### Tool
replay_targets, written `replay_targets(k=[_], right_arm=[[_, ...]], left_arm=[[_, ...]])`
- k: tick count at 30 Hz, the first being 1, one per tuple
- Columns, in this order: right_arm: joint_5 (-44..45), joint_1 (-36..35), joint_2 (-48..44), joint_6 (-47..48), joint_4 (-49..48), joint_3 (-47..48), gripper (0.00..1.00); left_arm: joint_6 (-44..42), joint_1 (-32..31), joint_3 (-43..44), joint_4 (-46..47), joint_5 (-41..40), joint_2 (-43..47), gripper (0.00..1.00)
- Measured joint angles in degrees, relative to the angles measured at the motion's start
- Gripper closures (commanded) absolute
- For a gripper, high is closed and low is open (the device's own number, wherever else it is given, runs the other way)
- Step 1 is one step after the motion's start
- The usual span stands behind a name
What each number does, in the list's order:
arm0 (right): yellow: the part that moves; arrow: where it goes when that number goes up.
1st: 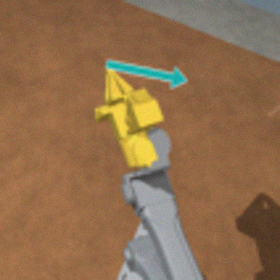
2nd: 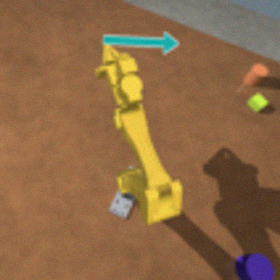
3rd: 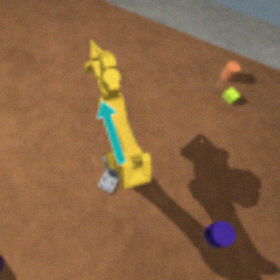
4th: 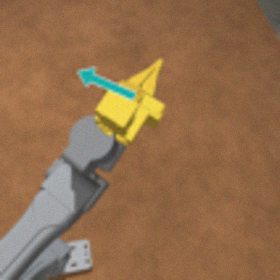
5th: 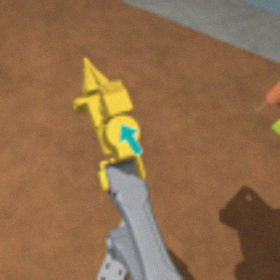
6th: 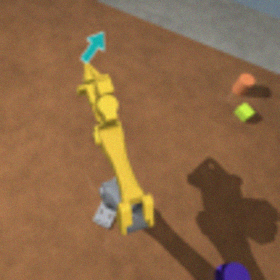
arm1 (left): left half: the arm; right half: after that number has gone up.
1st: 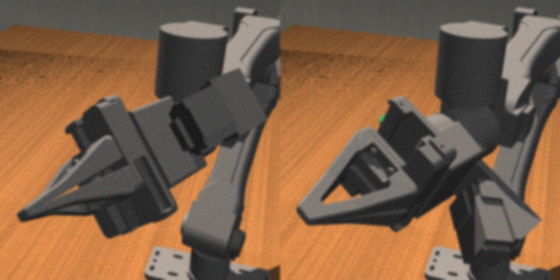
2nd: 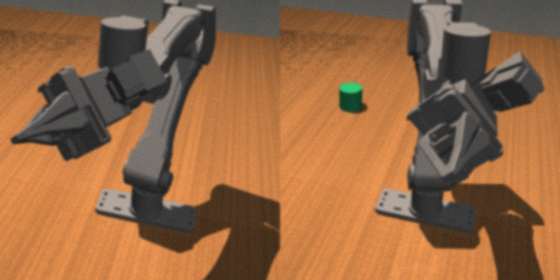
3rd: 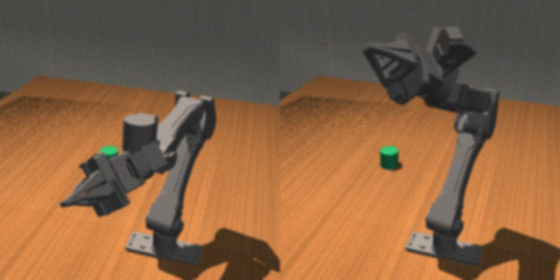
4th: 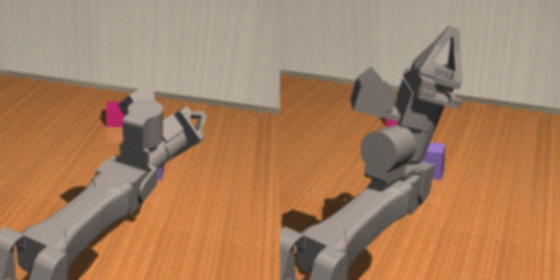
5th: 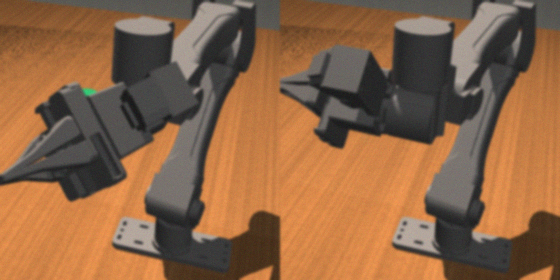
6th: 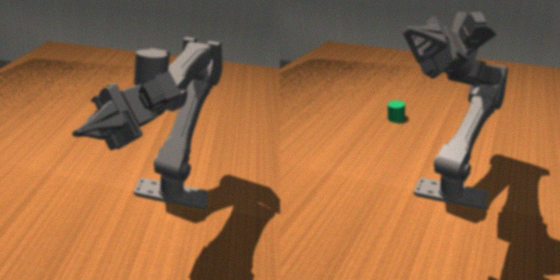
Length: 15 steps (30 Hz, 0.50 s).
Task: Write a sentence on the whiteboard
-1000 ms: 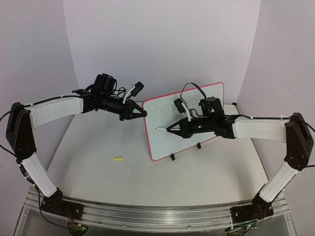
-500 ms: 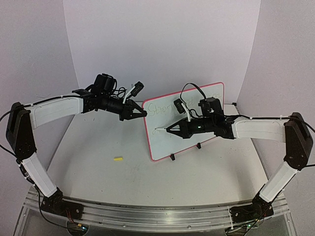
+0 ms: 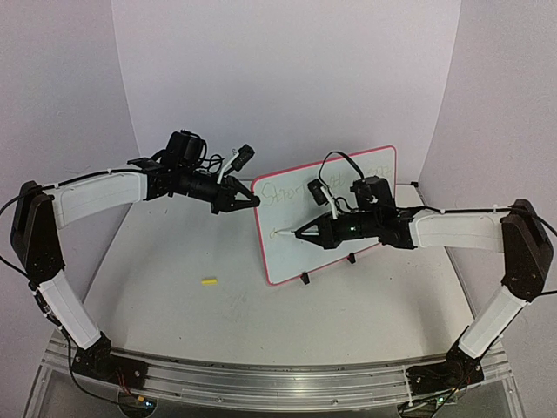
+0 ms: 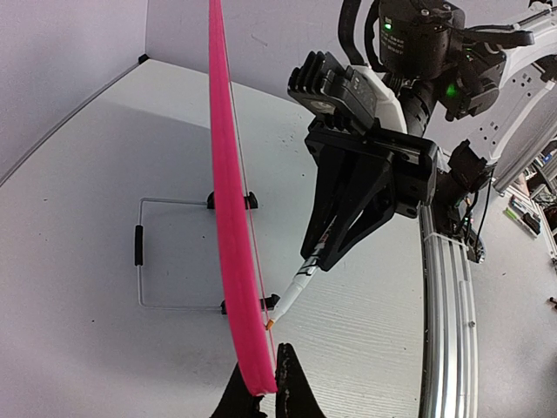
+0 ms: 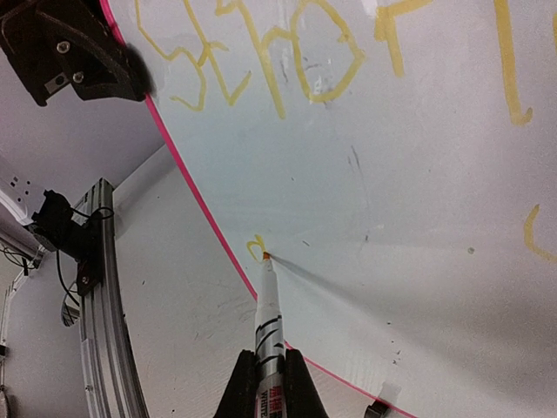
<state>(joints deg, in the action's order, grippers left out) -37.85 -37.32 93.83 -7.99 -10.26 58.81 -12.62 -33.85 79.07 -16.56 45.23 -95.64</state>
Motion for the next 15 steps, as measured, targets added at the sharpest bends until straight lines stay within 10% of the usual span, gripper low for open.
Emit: replay_targets(k=[15], right_arm=[[-0.20, -0.02, 0.67, 0.07, 0.33, 0.00, 1.00]], left_arm=[[0.00, 0.00, 0.00, 0.00, -0.02, 0.00, 1.00]])
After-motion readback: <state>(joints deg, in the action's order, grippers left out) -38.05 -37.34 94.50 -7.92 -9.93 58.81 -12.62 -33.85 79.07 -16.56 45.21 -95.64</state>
